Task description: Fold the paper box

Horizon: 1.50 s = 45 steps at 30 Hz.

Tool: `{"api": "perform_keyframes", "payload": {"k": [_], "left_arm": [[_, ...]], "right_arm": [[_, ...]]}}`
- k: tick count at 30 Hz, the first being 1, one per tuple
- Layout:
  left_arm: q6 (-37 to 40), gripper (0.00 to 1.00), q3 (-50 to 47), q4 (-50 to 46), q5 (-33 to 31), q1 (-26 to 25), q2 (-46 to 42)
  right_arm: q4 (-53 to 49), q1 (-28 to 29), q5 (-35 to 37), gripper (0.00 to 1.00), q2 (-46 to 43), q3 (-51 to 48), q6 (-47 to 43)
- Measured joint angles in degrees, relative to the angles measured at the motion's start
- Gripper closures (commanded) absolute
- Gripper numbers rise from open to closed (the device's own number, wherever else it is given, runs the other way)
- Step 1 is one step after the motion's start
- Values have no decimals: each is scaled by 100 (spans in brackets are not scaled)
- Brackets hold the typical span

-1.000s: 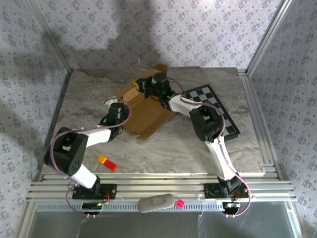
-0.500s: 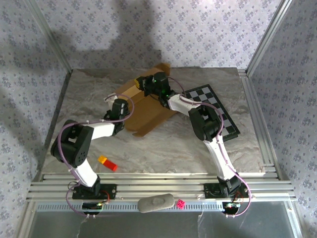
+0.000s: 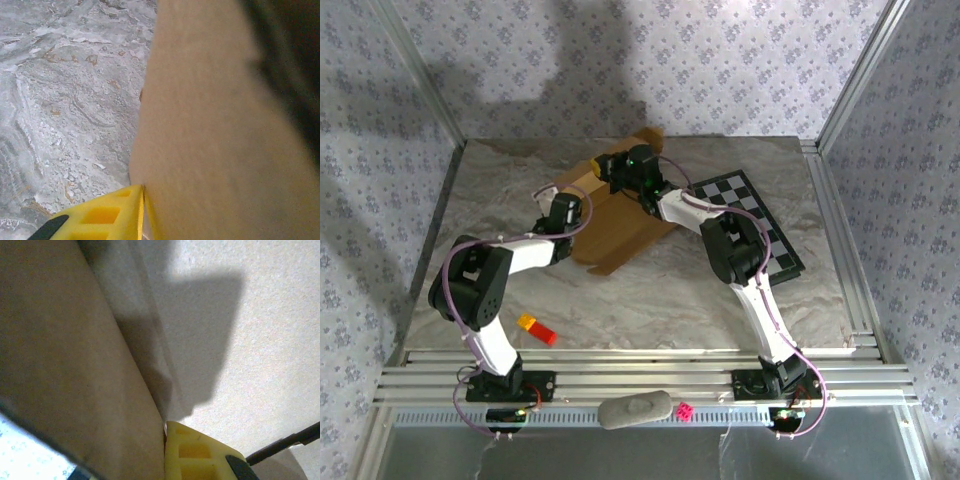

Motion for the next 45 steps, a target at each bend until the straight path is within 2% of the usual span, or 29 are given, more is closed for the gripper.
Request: {"api": "perform_keyframes", "payload": {"k": [4, 6, 12, 24, 34, 38, 40, 42, 45], "left_arm": [[33, 87, 85, 59, 55, 114, 103], [107, 100, 140, 83, 52, 160, 157], [232, 100, 310, -57, 37, 195, 249], [105, 100, 1106, -1491, -24, 192, 348], [-190, 100, 1467, -2083, -151, 142, 485], [-188, 91, 1467, -2076, -138, 142, 485], [-188, 91, 1467, -2074, -116, 144, 487], [-186, 99, 1467, -2072, -116, 144, 505], [-181, 100, 1467, -2052, -118, 144, 511]], "right_arm": [[-48, 7, 48, 100, 22, 44, 4], [-68, 7, 109, 100, 33, 83, 7], [-199, 4, 192, 100, 74, 205, 48], [-476, 2, 372, 100, 94, 380, 70], [-538, 4, 450, 100, 96, 404, 70], [-553, 4, 452, 100, 96, 407, 70], [-553, 4, 452, 100, 96, 407, 70], [-557, 4, 452, 100, 96, 407, 70], [-562, 4, 455, 100, 96, 407, 70]]}}
